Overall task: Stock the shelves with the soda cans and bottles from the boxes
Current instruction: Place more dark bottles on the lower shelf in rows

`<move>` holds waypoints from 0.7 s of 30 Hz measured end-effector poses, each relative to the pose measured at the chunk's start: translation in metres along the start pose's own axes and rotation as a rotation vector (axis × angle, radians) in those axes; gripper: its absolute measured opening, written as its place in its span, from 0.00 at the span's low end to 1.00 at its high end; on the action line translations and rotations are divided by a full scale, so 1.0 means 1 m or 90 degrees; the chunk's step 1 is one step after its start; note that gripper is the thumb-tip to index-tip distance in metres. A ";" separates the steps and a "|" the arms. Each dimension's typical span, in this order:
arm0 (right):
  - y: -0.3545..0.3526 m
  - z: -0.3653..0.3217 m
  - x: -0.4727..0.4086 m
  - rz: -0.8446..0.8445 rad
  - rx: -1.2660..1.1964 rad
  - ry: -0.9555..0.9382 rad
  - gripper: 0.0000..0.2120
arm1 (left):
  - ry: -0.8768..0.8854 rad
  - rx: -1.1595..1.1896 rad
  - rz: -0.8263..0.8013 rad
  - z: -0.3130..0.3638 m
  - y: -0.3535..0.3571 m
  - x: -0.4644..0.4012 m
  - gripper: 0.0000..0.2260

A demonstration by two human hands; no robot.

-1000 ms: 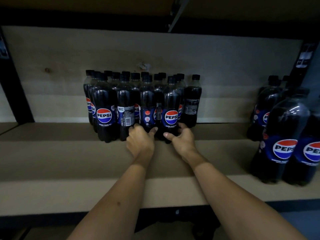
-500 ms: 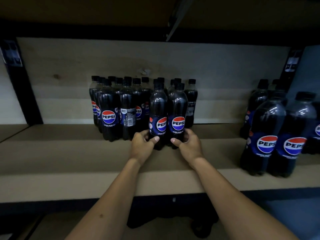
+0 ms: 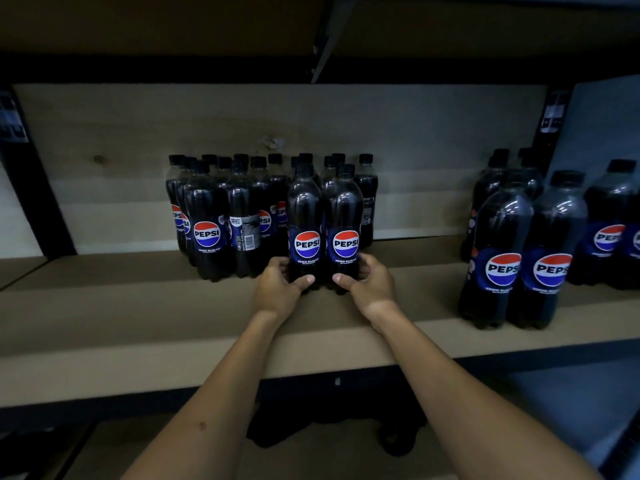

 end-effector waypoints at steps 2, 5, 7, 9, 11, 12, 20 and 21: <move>0.000 0.000 0.000 0.003 0.008 0.000 0.28 | -0.005 0.024 -0.016 -0.002 0.002 -0.001 0.24; 0.000 -0.002 -0.001 0.007 0.017 -0.004 0.28 | -0.003 0.047 -0.014 -0.004 0.001 -0.004 0.24; -0.001 -0.003 -0.001 0.006 0.021 -0.009 0.28 | -0.001 0.050 -0.015 -0.004 0.001 -0.005 0.24; -0.002 -0.006 -0.001 0.005 0.032 -0.016 0.28 | 0.000 0.062 -0.023 -0.004 0.002 -0.004 0.26; -0.002 -0.007 -0.001 0.005 0.034 -0.014 0.28 | 0.006 0.074 -0.040 -0.001 0.004 -0.003 0.28; -0.002 -0.006 0.000 0.006 0.031 -0.012 0.28 | 0.010 0.075 -0.045 0.000 0.004 -0.002 0.29; -0.009 -0.006 0.001 0.029 0.035 0.005 0.27 | 0.022 0.044 -0.064 0.005 0.013 -0.001 0.29; -0.012 -0.004 0.001 0.043 0.038 0.012 0.27 | 0.022 0.036 -0.069 0.007 0.017 -0.001 0.28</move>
Point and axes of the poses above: each hand's wrist, its own x-axis away from the middle knuckle, its own y-axis out of the palm, z = x × y, the point moved 10 cm from there along -x, towards the middle knuckle, and after that the axes turned 11 degrees about -y, right-handed, at the moved point
